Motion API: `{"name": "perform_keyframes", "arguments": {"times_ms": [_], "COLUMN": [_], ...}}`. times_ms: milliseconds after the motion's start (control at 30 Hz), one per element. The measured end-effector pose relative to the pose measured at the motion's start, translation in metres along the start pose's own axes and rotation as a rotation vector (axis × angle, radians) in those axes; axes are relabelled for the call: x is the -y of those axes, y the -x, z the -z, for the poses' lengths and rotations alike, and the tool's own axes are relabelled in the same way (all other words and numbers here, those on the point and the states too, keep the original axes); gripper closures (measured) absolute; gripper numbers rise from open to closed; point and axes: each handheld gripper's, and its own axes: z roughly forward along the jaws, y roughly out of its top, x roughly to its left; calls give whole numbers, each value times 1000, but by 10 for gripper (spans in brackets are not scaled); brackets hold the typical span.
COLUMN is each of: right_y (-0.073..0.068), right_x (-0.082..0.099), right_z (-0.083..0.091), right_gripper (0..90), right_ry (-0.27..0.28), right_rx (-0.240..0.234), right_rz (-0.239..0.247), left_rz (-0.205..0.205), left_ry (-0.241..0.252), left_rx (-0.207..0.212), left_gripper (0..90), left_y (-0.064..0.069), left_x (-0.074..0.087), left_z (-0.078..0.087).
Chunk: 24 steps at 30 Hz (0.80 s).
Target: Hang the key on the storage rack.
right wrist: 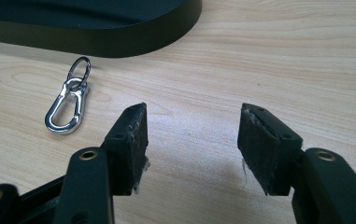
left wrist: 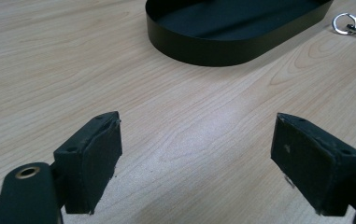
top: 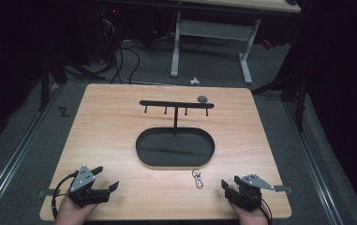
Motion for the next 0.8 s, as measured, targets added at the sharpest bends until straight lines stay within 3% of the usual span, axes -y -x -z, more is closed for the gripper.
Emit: {"name": "perform_keyframes", "arguments": {"times_ms": [333, 800], "right_y": [2, 4], "right_x": [4, 4], "right_z": [5, 5], "right_gripper": [431, 425], "right_ry": [4, 2], "right_rx": [20, 10], "right_rz": [-11, -9], "left_rz": [13, 11], "left_ry": [10, 1], "left_rx": [9, 7], "left_gripper": [170, 170], "left_y": [-2, -2], "left_x": [-5, -2], "left_z": [-4, -3]}}
